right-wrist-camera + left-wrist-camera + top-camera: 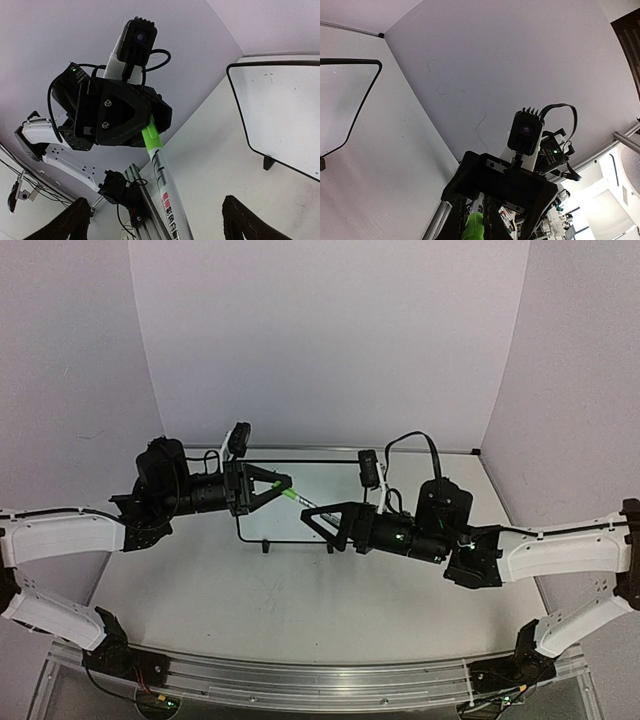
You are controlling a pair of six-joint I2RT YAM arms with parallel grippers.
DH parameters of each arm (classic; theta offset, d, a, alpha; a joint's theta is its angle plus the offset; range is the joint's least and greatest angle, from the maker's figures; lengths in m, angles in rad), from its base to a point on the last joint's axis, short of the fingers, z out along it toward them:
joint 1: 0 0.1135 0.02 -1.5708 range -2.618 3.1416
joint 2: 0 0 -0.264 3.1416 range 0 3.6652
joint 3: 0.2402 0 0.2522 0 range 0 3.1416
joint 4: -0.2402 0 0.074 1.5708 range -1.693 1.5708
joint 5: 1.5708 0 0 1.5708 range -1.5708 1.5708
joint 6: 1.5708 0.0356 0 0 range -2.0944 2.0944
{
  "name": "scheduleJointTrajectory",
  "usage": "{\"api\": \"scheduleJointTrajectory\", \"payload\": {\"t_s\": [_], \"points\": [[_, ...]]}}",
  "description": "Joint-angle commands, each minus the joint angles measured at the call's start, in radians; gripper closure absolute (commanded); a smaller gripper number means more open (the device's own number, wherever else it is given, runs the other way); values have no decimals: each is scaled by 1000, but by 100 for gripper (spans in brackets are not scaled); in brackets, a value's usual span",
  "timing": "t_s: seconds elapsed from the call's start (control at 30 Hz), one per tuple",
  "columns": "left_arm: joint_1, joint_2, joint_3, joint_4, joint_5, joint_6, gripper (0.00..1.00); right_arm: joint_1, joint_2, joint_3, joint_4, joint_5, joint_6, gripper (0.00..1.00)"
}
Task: Write a sentence on the whiteboard
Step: Open the pen cap from the whiteboard marker.
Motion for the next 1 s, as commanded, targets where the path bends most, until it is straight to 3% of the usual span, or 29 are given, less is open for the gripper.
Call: {"api": "scheduleJointTrajectory", "payload": {"t_s": [0.0,0.17,0.73,0.97], "points": [[1,-78,-8,30,23,28,100,0,52,41,214,-123,61,17],[1,-120,-33,17,-2,44,100,0,87,71,261,-163,78,26],[1,-164,-71,13,-24,69,100,0,109,81,372,-174,96,40],[0,-150,-65,12,-29,80,100,2,133,98,406,-184,101,56]]}}
